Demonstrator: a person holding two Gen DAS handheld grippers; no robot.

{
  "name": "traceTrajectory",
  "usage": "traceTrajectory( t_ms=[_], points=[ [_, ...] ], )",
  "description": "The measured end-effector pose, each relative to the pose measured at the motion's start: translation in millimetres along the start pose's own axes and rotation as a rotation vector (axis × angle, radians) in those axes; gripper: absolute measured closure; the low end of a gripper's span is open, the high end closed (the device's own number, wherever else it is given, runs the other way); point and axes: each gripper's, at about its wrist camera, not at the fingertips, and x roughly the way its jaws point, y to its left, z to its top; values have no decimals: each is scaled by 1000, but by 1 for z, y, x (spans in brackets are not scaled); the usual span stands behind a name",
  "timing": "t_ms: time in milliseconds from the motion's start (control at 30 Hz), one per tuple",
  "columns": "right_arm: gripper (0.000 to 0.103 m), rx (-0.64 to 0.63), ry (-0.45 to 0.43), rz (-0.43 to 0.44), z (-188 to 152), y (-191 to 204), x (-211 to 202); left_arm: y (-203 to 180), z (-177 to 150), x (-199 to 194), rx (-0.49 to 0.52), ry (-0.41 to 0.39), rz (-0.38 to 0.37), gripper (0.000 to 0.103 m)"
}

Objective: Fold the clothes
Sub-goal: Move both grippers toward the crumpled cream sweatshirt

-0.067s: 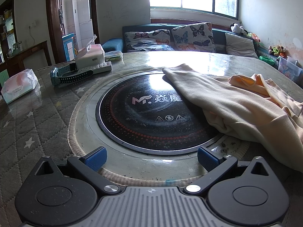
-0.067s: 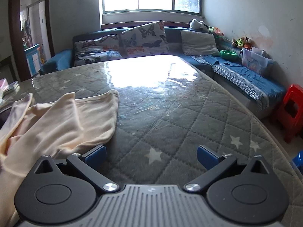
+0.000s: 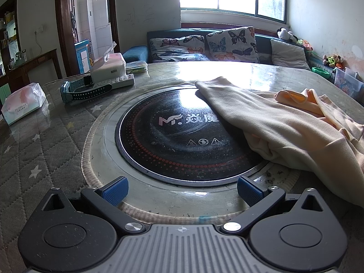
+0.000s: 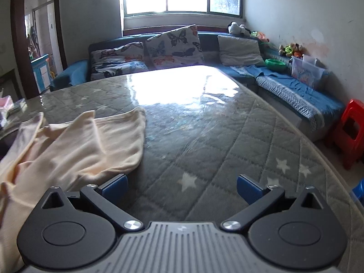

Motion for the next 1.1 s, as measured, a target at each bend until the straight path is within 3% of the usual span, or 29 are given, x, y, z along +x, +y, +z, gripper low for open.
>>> traceTrajectory(
  t_ms=[267,500,1100],
  points=[
    [0,-34,-35,41,-17,7,-31,-7,3,-3,-32,33,24,0],
    [0,-55,-12,112,-23,14,-52,-24,-6,-21,-14,40,45,0],
    [7,-97,0,213,-44,34,-80,-57,-23,-56,-38,121,0,0]
  ],
)
